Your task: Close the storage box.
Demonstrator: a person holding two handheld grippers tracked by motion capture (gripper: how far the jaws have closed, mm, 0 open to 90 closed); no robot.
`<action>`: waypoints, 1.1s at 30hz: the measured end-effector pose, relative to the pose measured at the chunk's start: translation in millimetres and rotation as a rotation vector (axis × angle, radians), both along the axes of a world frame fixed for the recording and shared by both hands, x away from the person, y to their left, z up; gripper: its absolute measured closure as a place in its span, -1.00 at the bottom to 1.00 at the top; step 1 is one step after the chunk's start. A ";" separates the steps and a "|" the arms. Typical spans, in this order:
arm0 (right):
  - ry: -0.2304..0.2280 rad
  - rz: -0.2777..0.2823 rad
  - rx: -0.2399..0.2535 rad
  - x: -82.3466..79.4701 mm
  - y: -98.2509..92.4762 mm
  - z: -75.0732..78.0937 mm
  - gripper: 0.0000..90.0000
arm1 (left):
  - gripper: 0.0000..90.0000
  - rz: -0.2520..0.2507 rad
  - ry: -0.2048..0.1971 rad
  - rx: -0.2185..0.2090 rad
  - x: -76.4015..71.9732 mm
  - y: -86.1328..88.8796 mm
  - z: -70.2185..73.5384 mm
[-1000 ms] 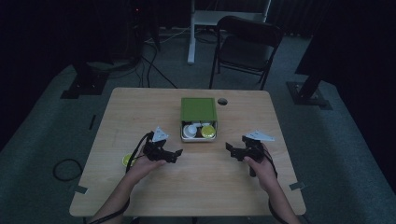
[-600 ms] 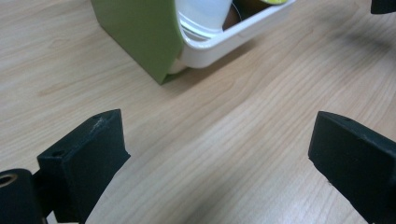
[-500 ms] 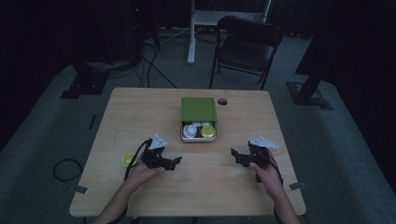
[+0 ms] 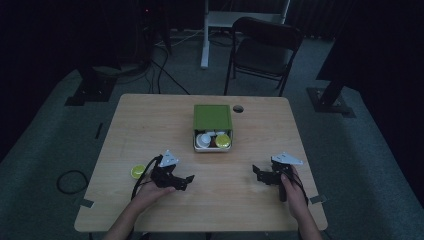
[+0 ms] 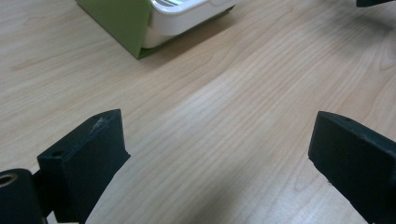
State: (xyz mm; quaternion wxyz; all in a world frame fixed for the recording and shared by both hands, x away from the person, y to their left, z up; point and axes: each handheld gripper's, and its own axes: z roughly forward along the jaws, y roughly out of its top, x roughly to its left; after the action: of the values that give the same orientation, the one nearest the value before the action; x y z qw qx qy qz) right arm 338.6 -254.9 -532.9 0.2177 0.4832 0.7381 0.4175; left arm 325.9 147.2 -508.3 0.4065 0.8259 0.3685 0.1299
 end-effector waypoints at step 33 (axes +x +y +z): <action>0.064 -0.296 -0.057 -28.8 -51.9 -11.3 -0.76 | -0.90 0.090 0.054 0.033 -22.1 8.0 -20.7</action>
State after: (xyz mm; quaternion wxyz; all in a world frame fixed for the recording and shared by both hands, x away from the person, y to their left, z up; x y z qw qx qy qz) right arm 309.8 -306.8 -544.2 0.2670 0.5934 0.6768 0.3444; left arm 303.8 155.2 -529.0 0.3764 0.8184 0.4138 0.1316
